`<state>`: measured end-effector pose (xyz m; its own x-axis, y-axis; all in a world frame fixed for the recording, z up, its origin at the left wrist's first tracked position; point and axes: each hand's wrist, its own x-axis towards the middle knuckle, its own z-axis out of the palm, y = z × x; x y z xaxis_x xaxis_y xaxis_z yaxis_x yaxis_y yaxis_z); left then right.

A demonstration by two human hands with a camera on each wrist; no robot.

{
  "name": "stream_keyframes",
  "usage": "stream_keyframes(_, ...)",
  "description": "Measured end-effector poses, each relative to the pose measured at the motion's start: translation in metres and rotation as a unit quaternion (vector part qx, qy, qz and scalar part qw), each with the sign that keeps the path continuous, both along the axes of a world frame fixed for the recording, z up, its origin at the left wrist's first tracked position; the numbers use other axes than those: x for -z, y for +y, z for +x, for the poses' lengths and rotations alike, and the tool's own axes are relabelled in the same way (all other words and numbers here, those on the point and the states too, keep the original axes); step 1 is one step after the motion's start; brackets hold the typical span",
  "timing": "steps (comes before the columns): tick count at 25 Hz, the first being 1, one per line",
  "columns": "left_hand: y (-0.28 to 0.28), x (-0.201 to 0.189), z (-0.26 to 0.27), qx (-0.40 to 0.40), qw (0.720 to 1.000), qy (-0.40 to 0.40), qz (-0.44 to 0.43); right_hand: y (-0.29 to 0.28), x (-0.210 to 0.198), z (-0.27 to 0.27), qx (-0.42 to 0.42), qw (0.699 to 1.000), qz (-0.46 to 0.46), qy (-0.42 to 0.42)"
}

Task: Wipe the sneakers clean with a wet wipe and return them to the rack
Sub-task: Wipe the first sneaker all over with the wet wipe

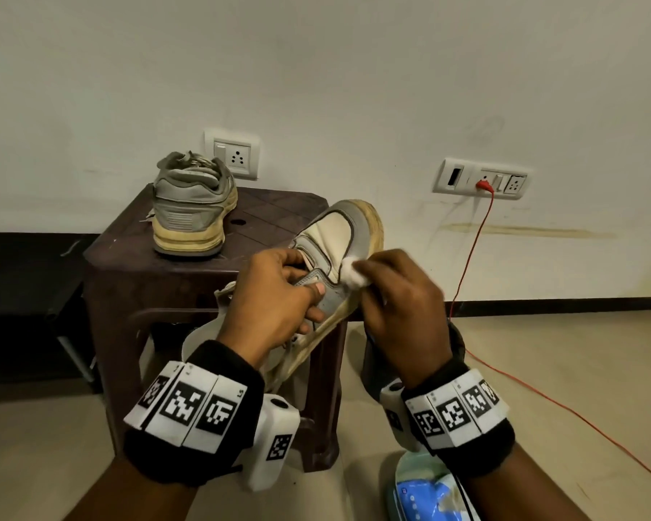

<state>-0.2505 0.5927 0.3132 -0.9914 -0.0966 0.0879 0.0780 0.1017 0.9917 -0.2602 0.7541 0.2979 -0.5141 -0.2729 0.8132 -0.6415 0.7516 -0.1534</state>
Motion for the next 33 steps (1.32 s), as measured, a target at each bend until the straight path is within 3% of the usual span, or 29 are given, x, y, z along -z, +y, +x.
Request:
stream_keyframes(5, 0.006, 0.003, 0.003, 0.024, 0.998, -0.003, -0.058, 0.017, -0.017, -0.020, 0.046, 0.994, -0.100, 0.013)
stream_keyframes(12, 0.000, 0.004, -0.002, 0.000, 1.000, -0.026, -0.017, -0.003, -0.001, 0.006, -0.054, 0.996, 0.063, -0.027)
stream_keyframes(15, 0.001, 0.002, -0.002, 0.009, 0.999, -0.029, -0.030, -0.003, 0.000, 0.002, -0.026, 0.999, 0.032, -0.005)
stream_keyframes(18, 0.002, -0.002, 0.001, -0.002, 0.986, 0.016, -0.166, -0.001, -0.003, -0.009, 0.007, 1.000, -0.019, 0.006)
stream_keyframes(20, 0.006, -0.006, 0.006, -0.028, 0.931, 0.056, -0.359, -0.001, -0.004, -0.014, 0.010, 0.999, -0.034, -0.003)
stream_keyframes(22, 0.014, -0.006, 0.010, -0.037, 0.880, 0.054, -0.470, 0.000, -0.008, -0.017, -0.003, 0.998, -0.057, -0.009)
stream_keyframes(24, 0.020, -0.004, 0.007, -0.016, 0.887, 0.036, -0.460, 0.006, -0.011, -0.019, -0.004, 0.997, -0.077, -0.003)
stream_keyframes(28, 0.007, -0.001, -0.008, 0.031, 0.941, 0.051, -0.332, 0.024, -0.008, -0.022, -0.002, 0.996, -0.090, -0.024)
stream_keyframes(33, -0.009, 0.001, -0.009, 0.079, 0.975, 0.033, -0.205, 0.027, 0.005, -0.009, -0.058, 0.997, -0.016, -0.050)
